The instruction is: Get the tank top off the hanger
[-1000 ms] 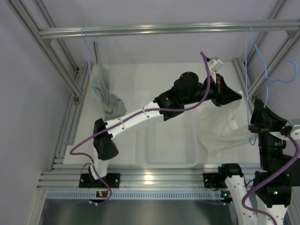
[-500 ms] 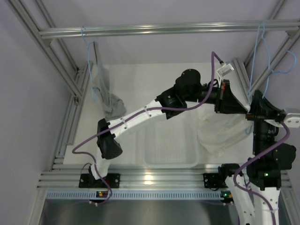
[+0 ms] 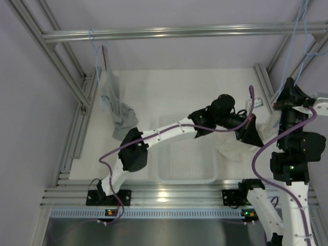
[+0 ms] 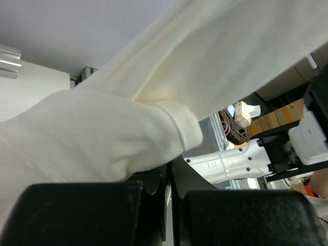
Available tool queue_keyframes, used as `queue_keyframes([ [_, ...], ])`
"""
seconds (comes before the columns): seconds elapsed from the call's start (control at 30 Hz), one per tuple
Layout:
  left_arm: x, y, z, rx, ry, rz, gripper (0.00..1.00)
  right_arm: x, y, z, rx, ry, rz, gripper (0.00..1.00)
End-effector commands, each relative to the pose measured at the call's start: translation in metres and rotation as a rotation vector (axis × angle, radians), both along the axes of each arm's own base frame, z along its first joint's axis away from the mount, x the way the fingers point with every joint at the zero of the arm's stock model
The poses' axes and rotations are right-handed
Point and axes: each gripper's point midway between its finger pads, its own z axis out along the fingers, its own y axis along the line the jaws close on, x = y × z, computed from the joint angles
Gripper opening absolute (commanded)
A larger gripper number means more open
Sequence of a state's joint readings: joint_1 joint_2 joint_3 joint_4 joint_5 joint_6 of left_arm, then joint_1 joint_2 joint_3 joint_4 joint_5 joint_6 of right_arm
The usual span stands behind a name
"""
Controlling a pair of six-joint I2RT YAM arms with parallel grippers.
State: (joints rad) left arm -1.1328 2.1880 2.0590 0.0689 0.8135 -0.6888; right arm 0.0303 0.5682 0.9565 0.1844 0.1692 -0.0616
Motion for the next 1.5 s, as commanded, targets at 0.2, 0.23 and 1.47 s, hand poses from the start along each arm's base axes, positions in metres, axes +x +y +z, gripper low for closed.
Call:
queue_keyframes([
  [0.2, 0.038, -0.026, -0.035, -0.007, -0.057, 0.09, 0.0, -0.009, -0.002, 0.051, 0.019, -0.182, -0.004, 0.0],
  [0.23, 0.043, -0.03, -0.056, 0.026, -0.052, 0.113, 0.0, -0.011, 0.0, 0.056, 0.031, -0.193, 0.011, 0.0],
  [1.47, 0.159, -0.002, -0.105, 0.331, -0.097, 0.67, 0.63, 0.003, 0.021, 0.021, -0.095, -0.063, 0.088, 0.0],
])
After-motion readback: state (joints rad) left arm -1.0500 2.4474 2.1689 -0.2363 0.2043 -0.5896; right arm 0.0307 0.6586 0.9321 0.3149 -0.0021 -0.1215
